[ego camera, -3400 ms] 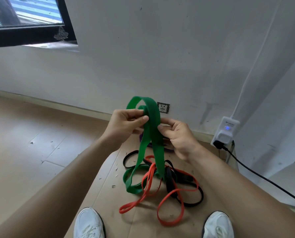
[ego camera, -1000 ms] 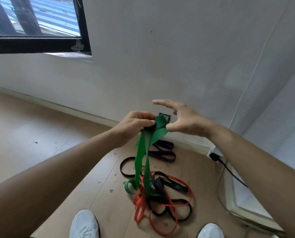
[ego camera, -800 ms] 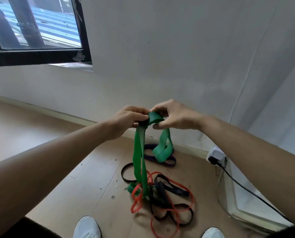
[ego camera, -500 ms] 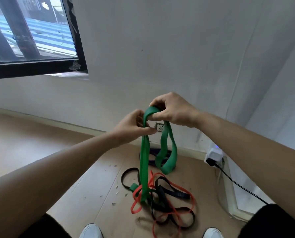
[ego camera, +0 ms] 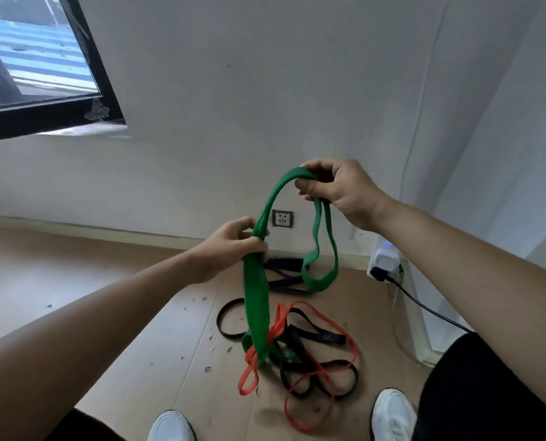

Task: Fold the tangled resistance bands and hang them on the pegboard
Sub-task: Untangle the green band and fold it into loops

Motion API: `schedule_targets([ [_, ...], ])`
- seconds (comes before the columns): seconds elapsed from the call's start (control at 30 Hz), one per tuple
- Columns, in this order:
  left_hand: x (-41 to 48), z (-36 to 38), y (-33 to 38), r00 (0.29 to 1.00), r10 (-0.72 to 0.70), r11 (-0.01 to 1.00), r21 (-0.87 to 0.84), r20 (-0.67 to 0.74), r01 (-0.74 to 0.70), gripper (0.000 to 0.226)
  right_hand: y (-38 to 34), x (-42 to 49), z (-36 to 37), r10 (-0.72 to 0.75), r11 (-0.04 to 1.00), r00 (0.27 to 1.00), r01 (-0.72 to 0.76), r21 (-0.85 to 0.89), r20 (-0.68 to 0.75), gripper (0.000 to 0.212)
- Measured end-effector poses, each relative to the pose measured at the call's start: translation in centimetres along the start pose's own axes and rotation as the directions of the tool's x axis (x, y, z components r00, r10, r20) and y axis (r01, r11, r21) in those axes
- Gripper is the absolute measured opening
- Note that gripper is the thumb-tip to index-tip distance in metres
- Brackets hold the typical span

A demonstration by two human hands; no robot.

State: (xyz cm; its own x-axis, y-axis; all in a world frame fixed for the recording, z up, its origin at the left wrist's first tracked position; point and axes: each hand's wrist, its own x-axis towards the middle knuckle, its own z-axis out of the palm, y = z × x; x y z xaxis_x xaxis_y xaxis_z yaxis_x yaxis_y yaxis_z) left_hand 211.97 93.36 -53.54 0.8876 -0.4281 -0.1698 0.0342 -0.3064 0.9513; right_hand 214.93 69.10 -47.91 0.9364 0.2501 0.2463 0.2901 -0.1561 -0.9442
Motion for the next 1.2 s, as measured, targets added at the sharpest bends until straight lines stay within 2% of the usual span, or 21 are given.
schedule_targets([
  [0.17, -0.7, -1.8, 0.6, 0.978, 0.085, 0.996, 0.047, -0.193, -0.077, 0.057, 2.2, -0.7, -2.2, 0.117, 0.979, 0.99, -0.102, -0.177, 0.077, 0.021],
  [0.33, -1.5, -2.0, 2.5, 0.948, 0.141, 0.989, -0.003, -0.284, -0.148, 0.046, 2.2, -1.2, -1.3, 0.221, 0.944, 0.96, -0.166, -0.286, 0.173, 0.03],
  [0.4, -1.6, -1.6, 3.6, 0.938, 0.169, 0.983, -0.014, -0.302, -0.182, 0.037, 1.2, -1.4, 0.0, 0.196, 0.96, 0.956, -0.143, -0.239, 0.218, 0.036],
  [0.5, -1.7, -0.8, 5.1, 0.93, 0.225, 0.971, -0.014, -0.29, -0.239, 0.028, -0.3, -1.4, 2.2, 0.101, 0.994, 0.967, -0.086, -0.073, 0.235, 0.047],
  [0.6, -2.2, -1.1, 7.2, 0.907, 0.282, 0.949, -0.052, -0.312, -0.312, 0.041, -2.5, -1.4, 3.3, 0.03, 0.988, 0.973, -0.064, 0.144, 0.228, 0.05],
  [0.7, -2.6, -2.4, 8.5, 0.88, 0.333, 0.928, -0.046, -0.339, -0.369, 0.049, -4.1, -1.2, 3.7, 0.005, 0.961, 0.978, -0.062, 0.27, 0.207, 0.044],
  [0.8, -2.4, -2.4, 7.2, 0.89, 0.341, 0.94, 0.106, -0.304, -0.324, 0.038, -4.3, -0.6, 4.1, -0.003, 0.942, 0.988, -0.049, 0.331, 0.154, 0.035],
  [0.9, -1.8, -1.6, 4.6, 0.928, 0.277, 0.953, 0.197, -0.25, -0.231, 0.024, -3.3, -0.4, 4.7, 0.022, 0.95, 0.989, -0.065, 0.305, 0.145, 0.033],
  [1.03, -1.4, -1.6, 2.3, 0.974, 0.174, 0.946, 0.299, -0.146, -0.124, 0.028, -2.6, 0.1, 4.5, 0.052, 0.922, 0.993, -0.09, 0.377, 0.109, 0.023],
  [1.1, -1.7, -2.0, 2.0, 0.982, 0.138, 0.957, 0.275, -0.131, -0.098, 0.029, -2.3, 0.4, 3.6, 0.06, 0.911, 0.993, -0.095, 0.402, 0.1, 0.03],
  [1.2, -2.2, -3.0, 2.5, 0.98, 0.104, 0.987, 0.135, -0.167, -0.082, 0.03, -1.0, 0.5, 1.8, 0.114, 0.935, 0.982, -0.157, 0.318, 0.148, 0.039],
])
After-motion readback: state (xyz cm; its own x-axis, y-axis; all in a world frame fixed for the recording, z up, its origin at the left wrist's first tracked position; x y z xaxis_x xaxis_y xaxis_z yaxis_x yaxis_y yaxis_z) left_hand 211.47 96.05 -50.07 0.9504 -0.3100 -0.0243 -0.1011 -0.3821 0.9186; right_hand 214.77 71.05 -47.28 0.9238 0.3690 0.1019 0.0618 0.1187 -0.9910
